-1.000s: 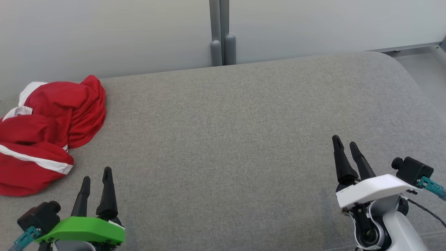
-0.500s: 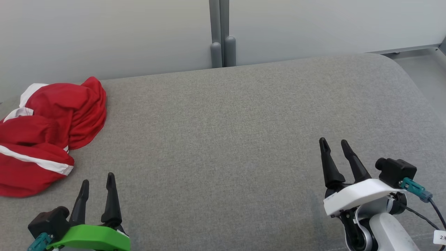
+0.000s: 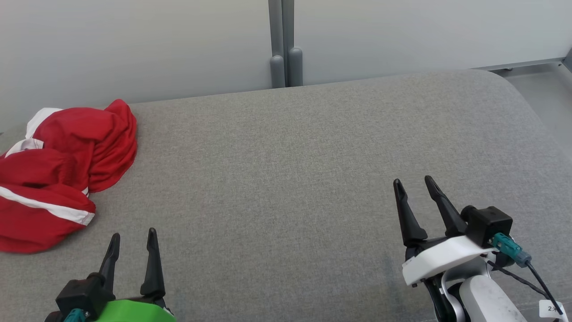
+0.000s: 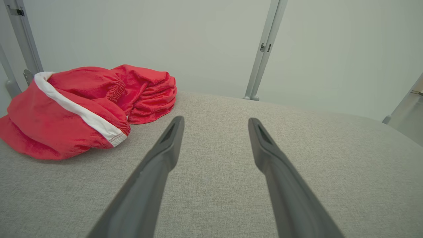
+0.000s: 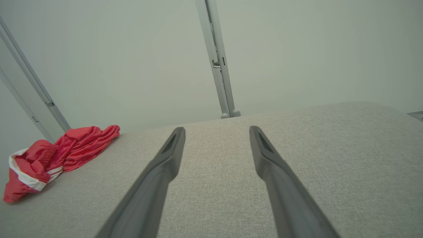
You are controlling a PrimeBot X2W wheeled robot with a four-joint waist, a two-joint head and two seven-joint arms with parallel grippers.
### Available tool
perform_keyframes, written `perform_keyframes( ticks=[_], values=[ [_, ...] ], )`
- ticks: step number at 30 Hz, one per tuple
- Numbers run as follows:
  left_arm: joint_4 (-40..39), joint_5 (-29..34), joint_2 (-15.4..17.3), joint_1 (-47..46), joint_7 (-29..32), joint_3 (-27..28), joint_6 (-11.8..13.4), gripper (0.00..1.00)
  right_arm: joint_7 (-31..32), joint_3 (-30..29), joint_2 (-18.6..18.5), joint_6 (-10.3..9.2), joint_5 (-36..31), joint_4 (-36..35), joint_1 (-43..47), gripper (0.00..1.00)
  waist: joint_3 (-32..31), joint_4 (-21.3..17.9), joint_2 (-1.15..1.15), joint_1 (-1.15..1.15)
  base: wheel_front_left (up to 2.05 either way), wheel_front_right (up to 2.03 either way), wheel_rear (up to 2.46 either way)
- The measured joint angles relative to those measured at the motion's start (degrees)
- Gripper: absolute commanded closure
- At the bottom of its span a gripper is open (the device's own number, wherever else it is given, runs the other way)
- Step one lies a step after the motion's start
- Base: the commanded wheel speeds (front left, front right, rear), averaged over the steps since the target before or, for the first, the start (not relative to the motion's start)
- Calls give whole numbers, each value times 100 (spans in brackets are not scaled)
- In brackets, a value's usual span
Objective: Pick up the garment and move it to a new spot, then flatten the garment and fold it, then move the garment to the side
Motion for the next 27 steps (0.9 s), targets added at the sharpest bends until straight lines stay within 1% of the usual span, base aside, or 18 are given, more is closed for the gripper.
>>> perform_keyframes(
  ticks=[10,15,19,27],
  values=[
    [-49,548,-2,53,-187,-11,-1,0,-176,179,0,3,-740,-5,0,0,-6,-2,0,0,0,0,0],
    [-38,559,-2,79,-188,-8,-3,0,-177,176,1,11,-758,2,0,0,-6,-3,0,0,0,0,0],
    [-7,559,-3,83,-189,-5,-8,0,-177,167,2,57,-758,23,0,0,-7,-5,0,0,0,0,0],
    [19,560,-4,96,-188,0,-14,0,-177,153,4,58,-758,32,0,0,-8,-5,0,0,0,0,0]
  ],
)
